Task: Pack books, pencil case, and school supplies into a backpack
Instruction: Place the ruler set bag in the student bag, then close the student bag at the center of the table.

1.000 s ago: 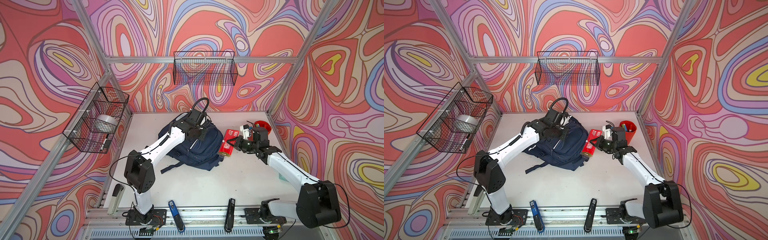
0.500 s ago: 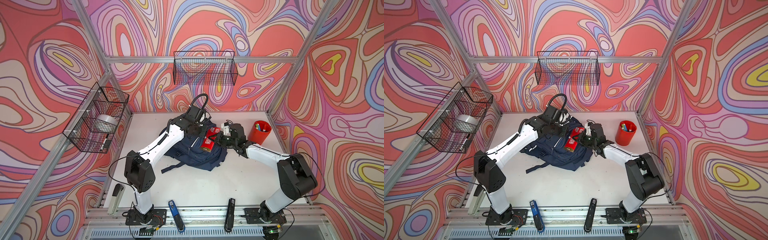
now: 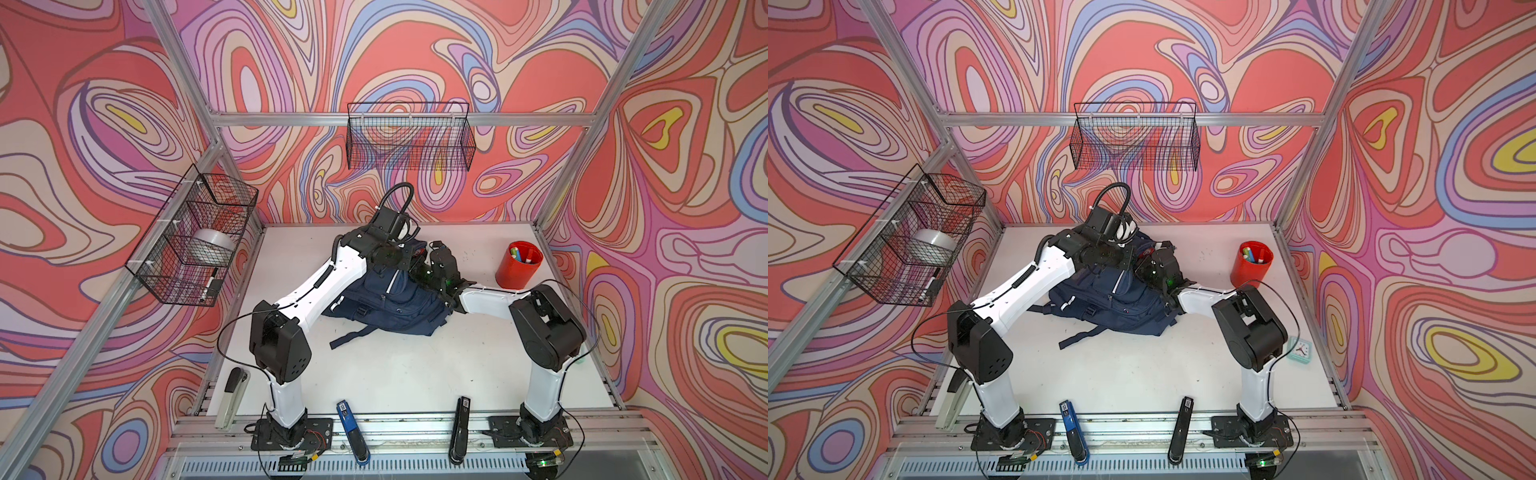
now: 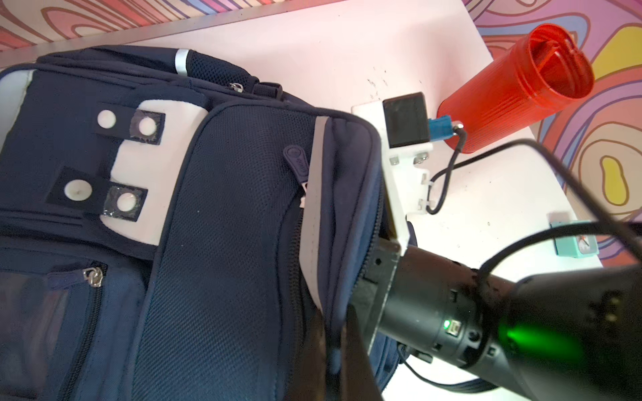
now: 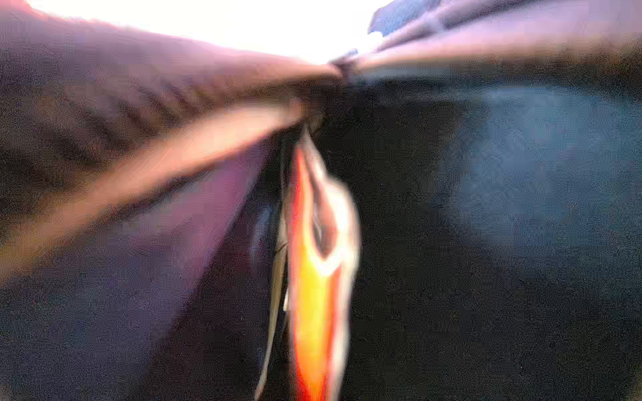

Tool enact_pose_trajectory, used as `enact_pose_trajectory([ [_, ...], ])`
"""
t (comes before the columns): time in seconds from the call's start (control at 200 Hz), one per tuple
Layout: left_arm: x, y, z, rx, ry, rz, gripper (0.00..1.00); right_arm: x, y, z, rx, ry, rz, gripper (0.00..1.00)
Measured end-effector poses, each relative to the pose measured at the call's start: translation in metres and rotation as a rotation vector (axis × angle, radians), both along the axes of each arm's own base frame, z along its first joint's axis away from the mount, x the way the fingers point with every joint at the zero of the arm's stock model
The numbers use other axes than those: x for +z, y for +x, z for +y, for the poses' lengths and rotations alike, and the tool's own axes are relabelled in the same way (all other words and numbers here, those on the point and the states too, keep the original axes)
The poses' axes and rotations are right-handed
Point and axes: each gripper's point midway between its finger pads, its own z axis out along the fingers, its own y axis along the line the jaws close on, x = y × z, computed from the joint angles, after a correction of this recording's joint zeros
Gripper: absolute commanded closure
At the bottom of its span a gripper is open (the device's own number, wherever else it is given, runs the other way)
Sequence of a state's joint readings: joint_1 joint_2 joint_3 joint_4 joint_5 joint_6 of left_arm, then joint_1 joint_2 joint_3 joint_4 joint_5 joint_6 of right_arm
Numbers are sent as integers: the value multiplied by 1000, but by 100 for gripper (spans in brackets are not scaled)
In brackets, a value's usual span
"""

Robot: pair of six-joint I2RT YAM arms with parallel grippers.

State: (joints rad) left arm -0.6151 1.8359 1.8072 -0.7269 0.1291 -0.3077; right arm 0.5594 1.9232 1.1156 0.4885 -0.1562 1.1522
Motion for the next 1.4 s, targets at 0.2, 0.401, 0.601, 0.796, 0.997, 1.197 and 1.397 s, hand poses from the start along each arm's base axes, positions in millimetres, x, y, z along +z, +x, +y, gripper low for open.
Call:
enact_pose_trajectory([
  [0.2, 1, 5, 6, 26, 19, 10, 100, 0, 7, 14, -19, -4, -20, 67],
  [0.401, 0, 6, 7, 30, 14, 16, 100, -6, 0, 10, 5, -97, 5, 47],
  [0.601, -3, 5, 2, 19, -12, 27, 100, -3, -17, -10, 55, -203, 67, 46],
  [0.796, -7, 3, -3, 1, -34, 39, 100, 4, -50, -36, 98, -308, 95, 46],
  [0.997, -13, 3, -7, 0, -56, 48, 100, 12, -83, -60, 115, -379, 97, 45],
  [1.197, -17, 3, -11, 2, -87, 62, 100, -6, -118, -81, 127, -470, 121, 26],
  [1.397, -16, 3, -20, -12, -139, 70, 67, -13, -152, -72, 179, -532, 87, 28],
])
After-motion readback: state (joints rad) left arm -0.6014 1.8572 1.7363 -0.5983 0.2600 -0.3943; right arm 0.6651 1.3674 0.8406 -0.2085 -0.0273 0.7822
